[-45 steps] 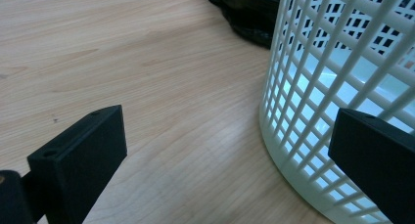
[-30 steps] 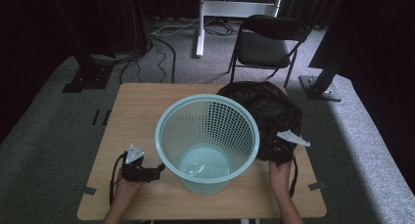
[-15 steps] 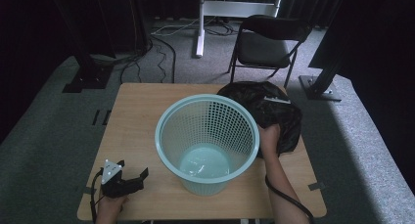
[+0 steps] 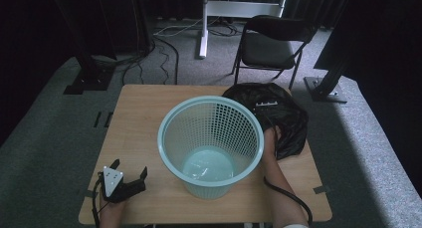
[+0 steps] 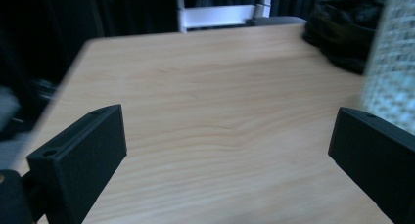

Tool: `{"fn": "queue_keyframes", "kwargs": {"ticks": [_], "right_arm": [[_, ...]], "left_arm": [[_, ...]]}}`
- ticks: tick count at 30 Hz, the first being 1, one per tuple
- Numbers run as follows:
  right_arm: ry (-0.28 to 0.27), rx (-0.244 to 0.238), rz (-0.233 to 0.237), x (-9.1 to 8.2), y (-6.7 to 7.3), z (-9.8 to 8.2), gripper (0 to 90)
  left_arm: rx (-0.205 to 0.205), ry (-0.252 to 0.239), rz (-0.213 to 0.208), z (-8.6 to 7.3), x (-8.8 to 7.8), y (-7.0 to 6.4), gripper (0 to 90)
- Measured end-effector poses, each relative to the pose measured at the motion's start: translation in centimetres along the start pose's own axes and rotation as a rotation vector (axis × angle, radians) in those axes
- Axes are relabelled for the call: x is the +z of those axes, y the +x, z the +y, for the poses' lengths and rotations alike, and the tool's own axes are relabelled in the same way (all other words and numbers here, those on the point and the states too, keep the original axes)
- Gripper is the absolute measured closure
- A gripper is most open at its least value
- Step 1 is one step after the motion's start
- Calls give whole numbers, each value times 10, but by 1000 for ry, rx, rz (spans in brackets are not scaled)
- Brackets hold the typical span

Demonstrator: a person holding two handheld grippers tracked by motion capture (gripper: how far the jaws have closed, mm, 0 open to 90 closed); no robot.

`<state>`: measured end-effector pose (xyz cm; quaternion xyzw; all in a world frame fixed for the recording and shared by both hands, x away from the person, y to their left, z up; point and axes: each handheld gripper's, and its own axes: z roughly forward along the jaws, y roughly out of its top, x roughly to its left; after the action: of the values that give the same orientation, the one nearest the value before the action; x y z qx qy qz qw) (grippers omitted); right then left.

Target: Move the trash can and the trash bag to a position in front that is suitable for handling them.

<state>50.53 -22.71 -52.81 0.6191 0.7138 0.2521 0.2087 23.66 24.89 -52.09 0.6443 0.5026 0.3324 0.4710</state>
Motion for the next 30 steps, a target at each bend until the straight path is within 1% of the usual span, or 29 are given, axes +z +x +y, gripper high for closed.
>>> {"fn": "queue_keyframes", "kwargs": {"ticks": [1,2,3,4,5,6,8,10,13,14,15,16,17,18,19,22,23,24,25,26,27,28,29,30], "right_arm": [[4,-4,8,0,-3,-5,239],[1,-2,18,-2,-4,-8,254],[0,-9,24,-4,-6,-10,257],[0,-9,24,-4,-6,-10,257],[-2,-27,29,-8,-9,-17,257],[-2,-34,34,-11,-11,-21,256],[-5,-54,46,-17,-15,-30,255],[-11,-64,60,-24,-19,-41,254],[-11,-86,62,-35,-24,-55,254],[-11,-86,62,-35,-24,-55,254],[-10,-90,55,-43,-27,-64,254],[-17,-95,54,-46,-29,-69,254],[-19,-96,57,-50,-31,-74,251],[-21,-89,59,-53,-33,-80,242],[-24,-83,63,-57,-35,-86,231],[-27,-84,68,-67,-39,-101,190],[-28,-91,74,-73,-39,-109,173],[-24,-99,79,-77,-40,-115,132],[-24,-99,79,-77,-40,-115,132],[-22,-103,84,-80,-41,-121,125],[-23,-112,90,-85,-43,-126,125],[-18,-119,93,-93,-45,-136,125],[-18,-119,93,-93,-45,-136,125],[-15,-129,99,-99,-47,-145,126]], "left_arm": [[-92,90,-76,3,0,0,7],[-92,90,-76,3,0,0,7],[-92,132,-132,3,-1,1,7],[-92,132,-132,3,-1,1,7],[-85,138,-161,3,-2,1,6],[-63,143,-186,5,-5,2,6],[-71,126,-224,7,-9,2,6],[-83,104,-246,8,-10,3,7],[-80,91,-246,8,-9,3,7],[-78,91,-254,8,-9,2,7],[-65,95,-260,8,-9,1,7],[-65,95,-260,8,-9,1,7],[-41,107,-260,8,-8,-1,7],[-34,107,-256,7,-8,-2,7],[-34,107,-256,7,-8,-2,7],[-39,107,-258,7,-8,-2,7],[-39,107,-258,7,-8,-2,7],[-38,107,-251,7,-9,-1,7],[-41,104,-247,7,-9,-1,7],[-44,103,-253,7,-9,-1,7],[-47,99,-243,7,-9,-1,7],[-49,100,-250,7,-10,-1,7],[-49,100,-250,7,-10,-1,7],[-42,104,-239,7,-9,-1,7]]}}
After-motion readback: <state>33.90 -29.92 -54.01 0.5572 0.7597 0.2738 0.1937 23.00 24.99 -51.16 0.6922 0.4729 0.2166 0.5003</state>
